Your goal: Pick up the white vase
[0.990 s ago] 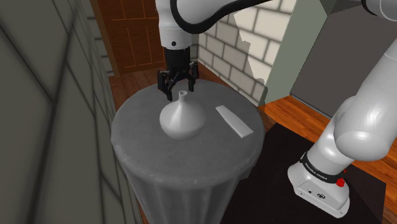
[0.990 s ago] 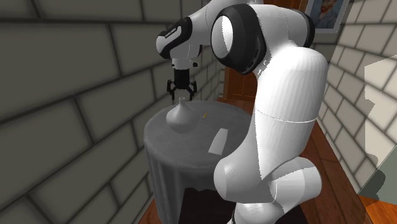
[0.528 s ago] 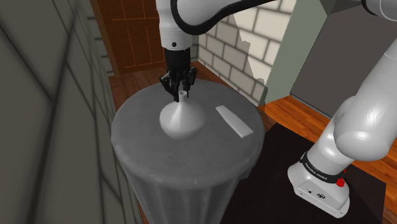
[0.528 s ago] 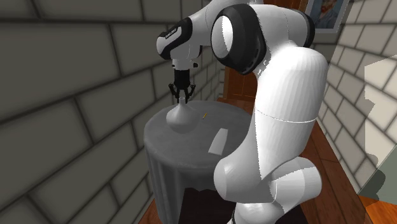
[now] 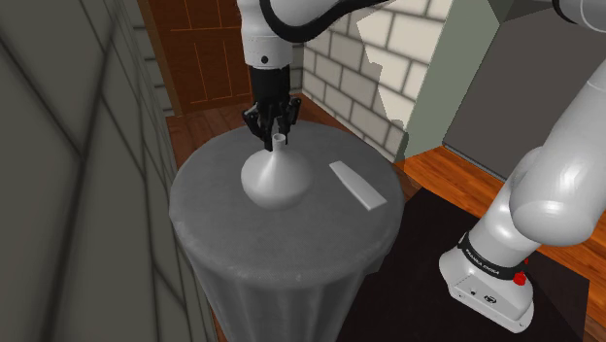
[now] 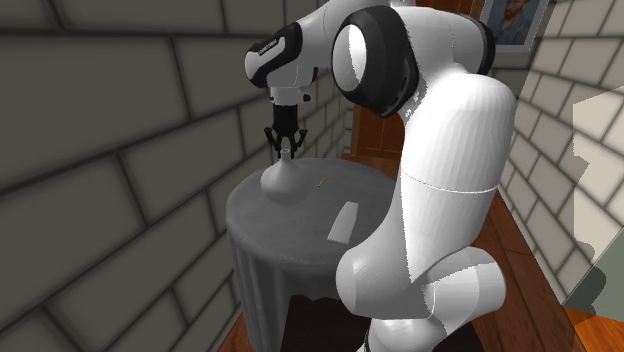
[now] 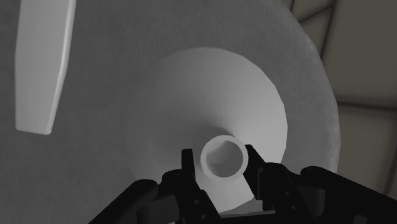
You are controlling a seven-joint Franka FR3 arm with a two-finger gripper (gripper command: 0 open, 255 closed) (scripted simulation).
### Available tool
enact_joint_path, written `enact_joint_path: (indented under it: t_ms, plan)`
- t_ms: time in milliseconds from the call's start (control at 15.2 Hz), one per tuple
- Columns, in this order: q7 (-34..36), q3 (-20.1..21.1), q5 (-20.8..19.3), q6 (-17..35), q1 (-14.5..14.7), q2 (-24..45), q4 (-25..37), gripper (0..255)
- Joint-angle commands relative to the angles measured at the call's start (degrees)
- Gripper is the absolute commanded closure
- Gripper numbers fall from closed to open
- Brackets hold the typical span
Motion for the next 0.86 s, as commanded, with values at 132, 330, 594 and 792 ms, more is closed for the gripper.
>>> enact_joint_path:
  t_ms: [132, 330, 594, 792]
  plan:
    - [-0.1, -0.1, 0.2, -3.1, -0.1, -0.6, 2.6, 255]
    - [0.0, -0.1, 0.2, -5.4, -0.1, -0.7, 4.8, 255]
    - [0.2, -0.1, 0.2, -8.5, -0.1, -0.6, 8.0, 255]
    - [0.2, -0.1, 0.1, -9.4, -0.1, -0.6, 8.9, 255]
